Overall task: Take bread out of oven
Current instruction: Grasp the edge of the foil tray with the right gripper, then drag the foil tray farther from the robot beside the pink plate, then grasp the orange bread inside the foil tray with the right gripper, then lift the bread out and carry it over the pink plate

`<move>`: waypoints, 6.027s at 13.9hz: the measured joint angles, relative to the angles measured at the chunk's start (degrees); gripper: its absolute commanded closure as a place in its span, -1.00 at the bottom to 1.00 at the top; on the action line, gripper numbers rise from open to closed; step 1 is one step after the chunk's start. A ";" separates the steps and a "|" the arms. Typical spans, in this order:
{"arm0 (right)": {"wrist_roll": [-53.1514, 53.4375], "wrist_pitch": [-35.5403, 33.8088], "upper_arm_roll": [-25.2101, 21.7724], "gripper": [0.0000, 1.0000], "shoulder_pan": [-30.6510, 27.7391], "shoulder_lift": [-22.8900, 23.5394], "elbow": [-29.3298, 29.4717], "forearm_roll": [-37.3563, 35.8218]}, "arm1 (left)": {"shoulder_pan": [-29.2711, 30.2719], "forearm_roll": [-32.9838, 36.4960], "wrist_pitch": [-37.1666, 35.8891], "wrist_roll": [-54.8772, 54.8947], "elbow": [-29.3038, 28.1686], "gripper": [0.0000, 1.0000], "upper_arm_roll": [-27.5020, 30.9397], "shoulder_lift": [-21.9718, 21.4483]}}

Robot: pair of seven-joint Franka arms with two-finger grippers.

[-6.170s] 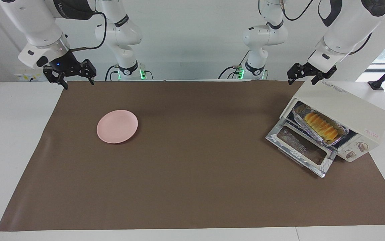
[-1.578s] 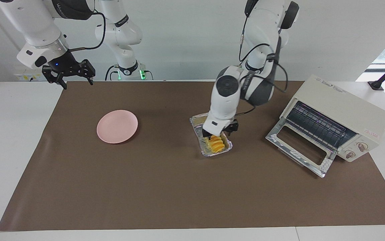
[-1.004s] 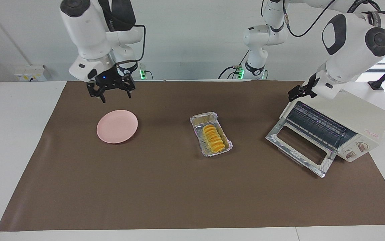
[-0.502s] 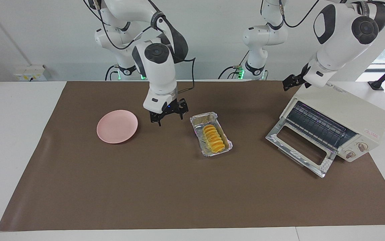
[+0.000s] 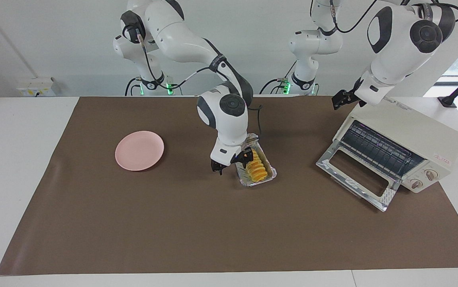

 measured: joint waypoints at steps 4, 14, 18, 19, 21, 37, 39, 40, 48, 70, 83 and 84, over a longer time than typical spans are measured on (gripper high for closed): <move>0.00 2.89 0.03 -0.63 1.06 1.96 0.00 -0.04 | 0.01 0.00 0.25 -0.01 0.05 -1.00 0.25 -0.14; 0.02 3.56 -0.63 1.00 2.37 3.83 0.81 -0.77 | 0.01 0.00 0.33 -0.03 0.08 -1.00 0.29 -0.46; 0.13 -0.45 -0.80 1.00 1.22 3.44 2.42 -0.77 | 0.02 0.00 0.34 -0.03 0.08 -1.00 0.34 -0.46; 0.20 -3.10 -0.86 1.00 -0.26 3.16 4.04 -0.26 | 0.02 0.00 0.34 -0.03 0.08 -1.00 0.34 -0.46; 0.20 -8.02 -0.94 1.00 -4.69 2.55 8.69 2.49 | 0.02 0.00 0.34 -0.03 0.08 -1.00 0.34 -0.46; -16.31 -0.97 -1.21 1.00 -31.93 9.24 11.93 3.43 | 0.02 0.00 0.36 -0.03 0.08 -1.00 0.35 -0.46; -17.06 -0.50 -1.21 1.00 -32.35 9.63 11.93 3.43 | 0.02 0.00 0.36 -0.03 0.08 -1.00 0.35 -0.46; -17.06 -0.44 -1.16 1.00 -32.29 9.62 11.98 3.43 | 0.02 0.00 0.36 -0.03 0.08 -1.00 0.35 -0.46; -18.18 -3.67 -0.81 -1.00 -31.49 7.04 12.29 1.05 | 0.02 0.00 0.36 -0.03 0.08 -1.00 0.35 -0.46; -11.19 3.77 -1.19 1.00 -26.07 5.91 4.91 -2.49 | 0.02 0.00 0.36 -0.03 0.08 -1.00 0.35 -0.46; -11.18 -5.28 -0.99 1.00 -26.03 0.60 6.87 -2.49 | 0.02 0.00 0.36 -0.03 0.08 -1.00 0.35 -0.46; -11.18 -7.12 -0.90 1.00 -26.00 -0.58 6.88 -2.49 | 0.02 0.00 0.36 -0.03 0.08 -1.00 0.35 -0.46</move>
